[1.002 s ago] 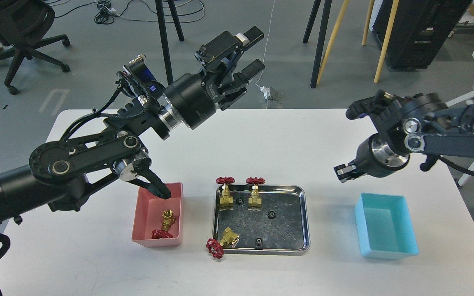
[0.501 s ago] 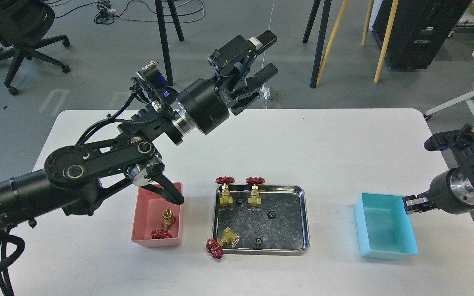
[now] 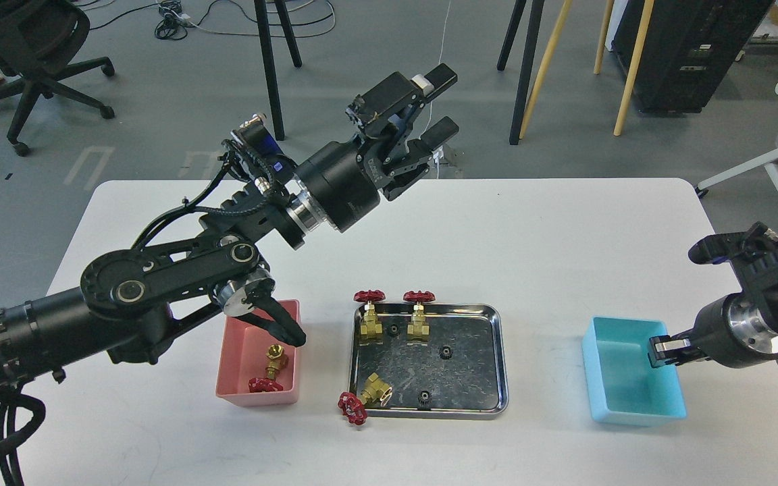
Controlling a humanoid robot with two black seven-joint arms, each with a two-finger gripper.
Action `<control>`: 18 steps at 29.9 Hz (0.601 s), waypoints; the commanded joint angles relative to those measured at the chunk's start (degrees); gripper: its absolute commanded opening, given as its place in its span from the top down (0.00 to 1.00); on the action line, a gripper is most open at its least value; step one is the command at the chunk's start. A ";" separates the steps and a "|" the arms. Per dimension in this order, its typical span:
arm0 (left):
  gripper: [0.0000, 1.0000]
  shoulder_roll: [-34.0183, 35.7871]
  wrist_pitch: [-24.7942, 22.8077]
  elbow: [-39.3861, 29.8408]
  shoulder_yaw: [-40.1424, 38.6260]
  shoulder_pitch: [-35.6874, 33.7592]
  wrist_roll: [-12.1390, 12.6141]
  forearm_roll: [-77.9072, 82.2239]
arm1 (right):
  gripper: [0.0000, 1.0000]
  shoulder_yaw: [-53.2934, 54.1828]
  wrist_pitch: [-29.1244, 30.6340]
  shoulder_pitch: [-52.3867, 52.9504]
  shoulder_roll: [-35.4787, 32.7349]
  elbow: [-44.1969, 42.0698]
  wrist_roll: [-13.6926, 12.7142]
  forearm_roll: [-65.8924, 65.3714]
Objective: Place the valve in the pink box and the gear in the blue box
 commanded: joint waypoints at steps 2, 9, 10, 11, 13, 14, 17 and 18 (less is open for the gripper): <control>0.16 0.00 0.00 0.00 0.01 0.29 0.00 0.00 | 0.55 1.28 0.00 -0.98 0.08 0.04 0.22 0.45; 0.16 -0.09 0.00 0.00 -0.08 0.29 0.00 0.00 | 0.55 3.11 0.00 -0.98 -0.19 -0.13 0.22 0.63; 0.16 0.00 0.00 0.09 0.01 0.29 0.00 0.00 | 0.55 4.69 0.00 -0.98 -0.54 -0.39 0.31 0.80; 0.16 0.00 -0.09 0.09 0.01 0.29 0.00 0.00 | 0.54 6.79 0.00 -0.98 -0.89 -0.66 0.57 1.24; 0.16 0.70 -0.26 0.17 0.10 0.29 0.00 0.00 | 0.53 12.76 0.00 -1.07 -2.20 -1.97 1.19 5.69; 0.16 0.97 -0.35 0.26 0.10 0.29 0.00 0.00 | 0.52 15.49 0.00 -1.16 -3.08 -2.76 1.27 8.94; 0.16 2.19 -0.53 0.70 -0.34 0.20 0.00 -0.35 | 0.51 22.44 0.00 -1.77 -7.38 -4.26 1.45 20.80; 0.16 2.89 -0.70 1.14 -0.60 0.29 0.00 -0.35 | 0.50 24.81 0.00 -1.86 -8.79 -4.52 1.71 23.89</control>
